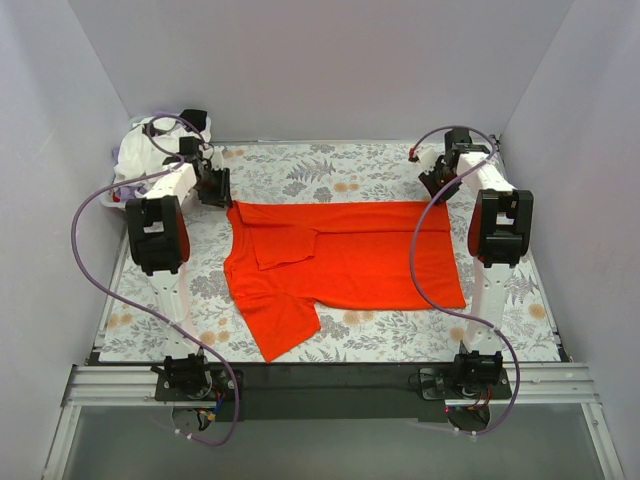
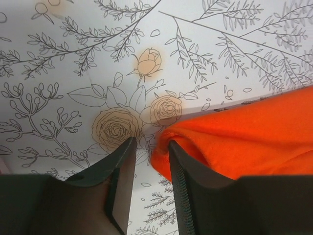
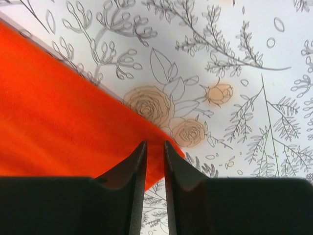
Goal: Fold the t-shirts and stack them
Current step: Fold the tshirt
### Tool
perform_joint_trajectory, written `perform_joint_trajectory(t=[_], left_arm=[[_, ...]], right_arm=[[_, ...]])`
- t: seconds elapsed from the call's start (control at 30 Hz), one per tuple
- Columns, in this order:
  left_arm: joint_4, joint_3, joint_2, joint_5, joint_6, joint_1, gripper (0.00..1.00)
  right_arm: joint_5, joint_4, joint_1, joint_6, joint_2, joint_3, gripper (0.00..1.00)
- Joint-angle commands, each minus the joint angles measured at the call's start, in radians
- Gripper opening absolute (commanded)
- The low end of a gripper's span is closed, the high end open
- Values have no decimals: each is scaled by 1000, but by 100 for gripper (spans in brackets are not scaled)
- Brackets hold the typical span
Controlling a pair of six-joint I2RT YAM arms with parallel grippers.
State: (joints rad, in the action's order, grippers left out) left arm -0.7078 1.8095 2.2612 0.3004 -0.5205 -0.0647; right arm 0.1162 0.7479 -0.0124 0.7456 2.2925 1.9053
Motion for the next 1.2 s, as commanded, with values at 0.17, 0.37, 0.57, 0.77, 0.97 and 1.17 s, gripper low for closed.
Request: perform_joint_trajectory(t=[0.17, 0.37, 0.57, 0.77, 0.97, 1.17], left_arm=[[-9, -10, -230, 92, 10, -15, 35], [22, -113, -313, 164, -3, 32, 39], [28, -118, -252, 189, -53, 109, 33], [-22, -124, -170, 103, -88, 115, 22], [-27, -191, -170, -6, -113, 114, 13], [-10, -213, -129, -53, -130, 114, 12]], right_arm=[[73, -30, -15, -32, -131, 28, 29], [89, -27, -14, -37, -194, -37, 28], [85, -27, -17, -46, -188, -97, 24], [53, -28, -21, -45, -140, -111, 22], [8, -28, -26, -34, -94, -112, 21], [-41, -30, -27, -29, -56, -101, 21]])
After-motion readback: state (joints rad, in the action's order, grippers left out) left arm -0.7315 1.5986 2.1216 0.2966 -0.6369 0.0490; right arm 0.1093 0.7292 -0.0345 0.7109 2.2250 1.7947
